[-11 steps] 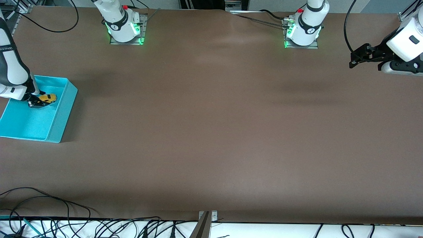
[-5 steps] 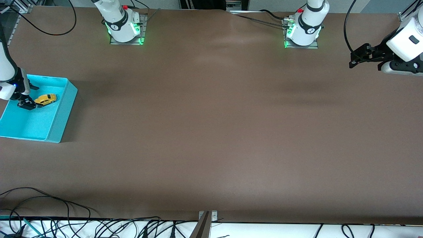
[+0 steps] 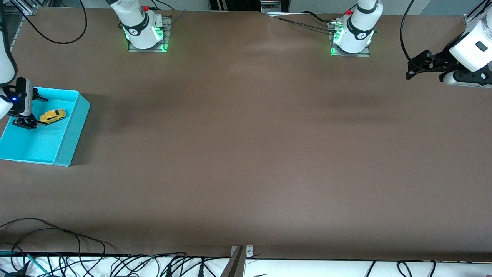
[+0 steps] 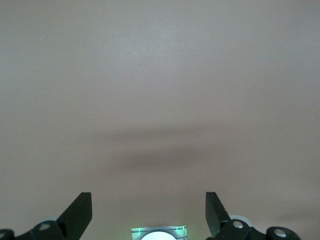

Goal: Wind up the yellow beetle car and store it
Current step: 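Raise the open right gripper out of the box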

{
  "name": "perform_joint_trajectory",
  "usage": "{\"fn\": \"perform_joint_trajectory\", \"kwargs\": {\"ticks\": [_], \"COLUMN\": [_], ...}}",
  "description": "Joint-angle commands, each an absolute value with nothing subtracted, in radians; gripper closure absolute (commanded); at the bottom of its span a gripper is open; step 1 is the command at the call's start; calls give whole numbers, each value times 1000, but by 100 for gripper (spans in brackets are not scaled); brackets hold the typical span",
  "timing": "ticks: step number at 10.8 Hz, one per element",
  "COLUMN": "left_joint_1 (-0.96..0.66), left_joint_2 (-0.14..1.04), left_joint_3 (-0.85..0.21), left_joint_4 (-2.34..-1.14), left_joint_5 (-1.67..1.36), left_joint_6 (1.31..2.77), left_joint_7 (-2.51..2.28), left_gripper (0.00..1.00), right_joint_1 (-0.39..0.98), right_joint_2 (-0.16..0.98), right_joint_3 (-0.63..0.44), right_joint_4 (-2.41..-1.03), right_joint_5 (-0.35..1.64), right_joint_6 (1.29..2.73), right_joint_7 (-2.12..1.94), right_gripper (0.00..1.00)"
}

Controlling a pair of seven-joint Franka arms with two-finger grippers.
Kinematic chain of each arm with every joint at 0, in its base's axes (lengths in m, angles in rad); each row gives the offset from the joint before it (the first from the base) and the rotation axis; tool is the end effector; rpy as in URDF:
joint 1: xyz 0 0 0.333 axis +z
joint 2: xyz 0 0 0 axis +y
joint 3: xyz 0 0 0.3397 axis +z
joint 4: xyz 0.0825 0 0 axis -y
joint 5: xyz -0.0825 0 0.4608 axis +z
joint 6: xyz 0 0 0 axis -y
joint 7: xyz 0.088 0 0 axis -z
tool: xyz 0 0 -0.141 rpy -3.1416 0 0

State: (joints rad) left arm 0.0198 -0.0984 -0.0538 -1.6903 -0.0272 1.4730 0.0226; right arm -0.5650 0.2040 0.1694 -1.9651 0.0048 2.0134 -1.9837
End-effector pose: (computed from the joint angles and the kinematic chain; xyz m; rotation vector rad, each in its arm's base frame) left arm 0.5813 -0.0251 0.6014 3.1135 -0.0889 -0.1858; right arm 0.5921 -0.2482 0.3065 -2.0960 -2.1257 0.0315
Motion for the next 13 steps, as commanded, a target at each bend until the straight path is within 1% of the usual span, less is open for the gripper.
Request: {"fn": "perform_joint_trajectory", "kwargs": {"ticks": [1, 3, 5, 6, 8, 10, 11, 13], "left_joint_1": [17, 17, 17, 17, 17, 17, 17, 17], "left_joint_2": [-95, -95, -95, -95, -95, -95, -95, -95], "left_joint_3": [-55, -55, -55, -55, -55, -55, -55, -55], "left_joint_4": [-1667, -1667, -1667, -1667, -1667, -1667, -1667, -1667], "left_joint_5": [-18, -18, -18, -18, -18, -18, -18, -18], "left_joint_6": [1451, 1451, 1451, 1451, 1451, 1451, 1451, 1451], "left_joint_7": [11, 11, 11, 11, 11, 11, 11, 11], "left_gripper": [0, 0, 0, 0, 0, 0, 0, 0], "right_joint_1": [-484, -416, -321, -263, -189, -111, -86, -40], "right_joint_2": [158, 118, 83, 81, 80, 68, 67, 69], "right_joint_3": [153, 152, 137, 115, 97, 77, 78, 77], "right_joint_4": [-1970, -1950, -1915, -1879, -1797, -1708, -1669, -1646], "right_joint_5": [61, 90, 94, 94, 87, 72, 51, 3], "right_joint_6": [1982, 1947, 1930, 1907, 1853, 1754, 1726, 1718], "right_joint_7": [-1751, -1488, -1163, -1000, -730, -445, -319, -179], "right_gripper": [0, 0, 0, 0, 0, 0, 0, 0]}}
